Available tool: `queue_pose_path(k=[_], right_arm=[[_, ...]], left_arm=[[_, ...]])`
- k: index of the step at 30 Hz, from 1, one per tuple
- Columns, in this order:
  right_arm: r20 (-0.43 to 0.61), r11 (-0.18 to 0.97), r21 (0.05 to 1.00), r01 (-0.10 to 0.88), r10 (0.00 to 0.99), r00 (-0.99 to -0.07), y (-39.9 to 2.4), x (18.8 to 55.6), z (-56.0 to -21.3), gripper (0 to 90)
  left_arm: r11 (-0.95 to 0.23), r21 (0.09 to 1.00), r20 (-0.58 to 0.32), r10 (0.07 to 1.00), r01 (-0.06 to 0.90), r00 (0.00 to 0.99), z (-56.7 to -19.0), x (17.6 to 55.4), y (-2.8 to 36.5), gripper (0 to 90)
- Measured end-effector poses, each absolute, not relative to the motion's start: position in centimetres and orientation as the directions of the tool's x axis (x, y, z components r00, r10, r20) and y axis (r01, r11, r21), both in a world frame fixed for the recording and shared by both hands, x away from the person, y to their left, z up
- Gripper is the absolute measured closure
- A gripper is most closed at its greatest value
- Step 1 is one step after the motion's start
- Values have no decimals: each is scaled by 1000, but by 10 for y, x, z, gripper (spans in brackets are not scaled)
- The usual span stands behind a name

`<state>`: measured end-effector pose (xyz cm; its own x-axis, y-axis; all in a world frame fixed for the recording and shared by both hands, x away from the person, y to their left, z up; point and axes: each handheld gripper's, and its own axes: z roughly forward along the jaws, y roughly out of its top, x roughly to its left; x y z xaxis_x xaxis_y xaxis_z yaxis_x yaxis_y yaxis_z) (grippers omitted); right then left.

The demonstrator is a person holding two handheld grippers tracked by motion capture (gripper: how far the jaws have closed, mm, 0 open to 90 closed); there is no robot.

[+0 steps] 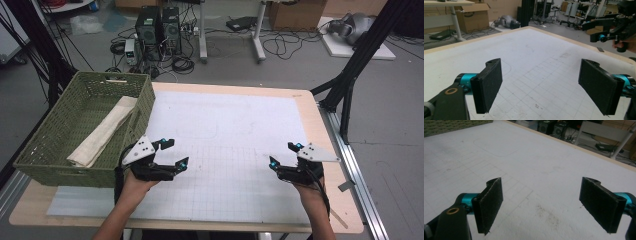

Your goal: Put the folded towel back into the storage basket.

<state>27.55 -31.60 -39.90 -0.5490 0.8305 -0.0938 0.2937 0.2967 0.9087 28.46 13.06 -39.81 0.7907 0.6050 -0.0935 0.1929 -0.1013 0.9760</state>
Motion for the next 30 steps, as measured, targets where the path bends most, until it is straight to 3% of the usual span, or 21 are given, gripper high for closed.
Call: queue_pose_path(k=[8, 30], right_arm=[[-90, 298, 898, 324, 845, -527, -323, 264, -415, 173], [-79, 285, 901, 326, 849, -523, -323, 266, -416, 173]], left_arm=[[-107, 974, -96, 609, 201, 787, -408, 285, 126, 197], [-127, 967, -96, 621, 221, 778, -416, 281, 125, 199]])
